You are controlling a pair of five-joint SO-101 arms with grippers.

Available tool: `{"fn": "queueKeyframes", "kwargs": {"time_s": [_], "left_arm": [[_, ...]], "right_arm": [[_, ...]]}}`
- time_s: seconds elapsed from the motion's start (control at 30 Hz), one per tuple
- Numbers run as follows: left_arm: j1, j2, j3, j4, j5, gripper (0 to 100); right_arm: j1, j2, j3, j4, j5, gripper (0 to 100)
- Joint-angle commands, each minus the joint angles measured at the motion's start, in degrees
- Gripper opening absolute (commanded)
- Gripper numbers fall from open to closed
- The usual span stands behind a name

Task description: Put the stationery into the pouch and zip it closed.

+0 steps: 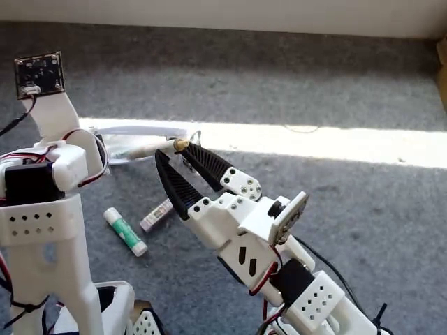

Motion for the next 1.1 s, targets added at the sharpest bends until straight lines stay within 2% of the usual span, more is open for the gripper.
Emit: {"fn": "queueKeyframes", "kwargs": {"time_s": [0.0, 0.23, 0.37, 0.87, 1.07], "left_arm": [[0.6, -0.2, 0.1, -0.8, -0.6, 1], [0.6, -0.2, 0.3, -0.8, -0.6, 1], [0.6, -0.2, 0.3, -0.8, -0.6, 1], [0.6, -0.2, 0.4, -0.8, -0.6, 1], [0.6, -0.2, 0.1, -0.8, -0.6, 1]], "right_arm": [[-0.7, 4.2, -1.9, -1.5, 0.1, 0.8], [-0.5, 20.5, -5.0, -12.9, 0.1, 0.6], [-0.5, 25.5, -6.3, -13.0, 0.1, 0.6], [-0.7, 26.2, -5.8, -12.6, 0.2, 1.0], [-0.7, 25.6, -7.1, -5.5, 0.2, 3.6]]}}
